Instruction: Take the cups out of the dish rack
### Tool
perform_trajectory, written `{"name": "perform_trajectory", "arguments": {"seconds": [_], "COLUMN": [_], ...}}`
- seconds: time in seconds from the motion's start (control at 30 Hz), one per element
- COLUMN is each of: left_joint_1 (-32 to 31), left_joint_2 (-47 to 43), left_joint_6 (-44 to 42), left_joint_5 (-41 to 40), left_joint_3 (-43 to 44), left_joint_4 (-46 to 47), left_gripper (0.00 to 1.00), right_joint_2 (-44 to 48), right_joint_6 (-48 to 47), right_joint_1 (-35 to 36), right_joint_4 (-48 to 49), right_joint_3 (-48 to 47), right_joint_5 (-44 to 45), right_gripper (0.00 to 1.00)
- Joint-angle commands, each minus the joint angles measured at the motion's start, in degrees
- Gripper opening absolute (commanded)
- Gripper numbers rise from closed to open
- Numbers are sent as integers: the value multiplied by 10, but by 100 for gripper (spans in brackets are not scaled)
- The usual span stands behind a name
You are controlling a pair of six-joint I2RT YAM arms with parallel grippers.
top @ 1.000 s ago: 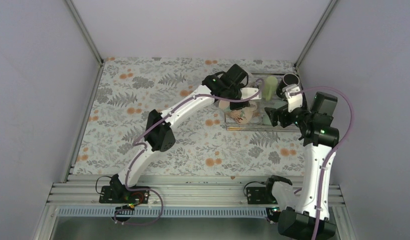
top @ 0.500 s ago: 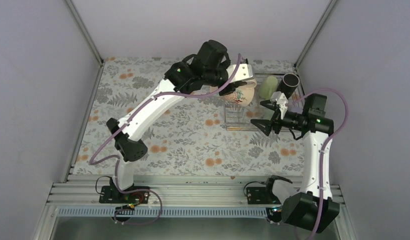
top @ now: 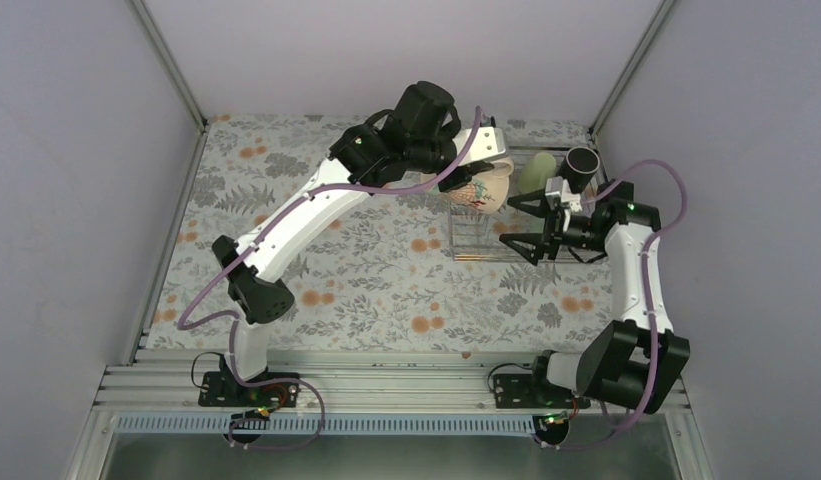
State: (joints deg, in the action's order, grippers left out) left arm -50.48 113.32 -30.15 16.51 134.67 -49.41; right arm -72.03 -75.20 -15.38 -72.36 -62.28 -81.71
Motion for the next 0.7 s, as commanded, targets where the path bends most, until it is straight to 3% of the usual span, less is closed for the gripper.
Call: {"name": "perform_trajectory", "arguments": {"seconds": [0.0, 0.23, 0.67], "left_joint_1": [2, 1, 13], "left_joint_2": [-5, 3, -39], "left_joint_6": [10, 11, 16], "left_joint_5": [5, 4, -9], "left_joint_3": [27, 53, -5], "left_joint_4": [56, 57, 133], "left_gripper": [2, 2, 2], "right_joint_2": [-24, -97, -139], "right_joint_6": [-19, 40, 70], "right_joint_1": [12, 42, 109], "right_joint_4": [-13, -10, -13], "right_joint_3": [-69, -165, -216], "right_joint_5": [-54, -55, -76], "right_gripper": [95, 92, 86]}}
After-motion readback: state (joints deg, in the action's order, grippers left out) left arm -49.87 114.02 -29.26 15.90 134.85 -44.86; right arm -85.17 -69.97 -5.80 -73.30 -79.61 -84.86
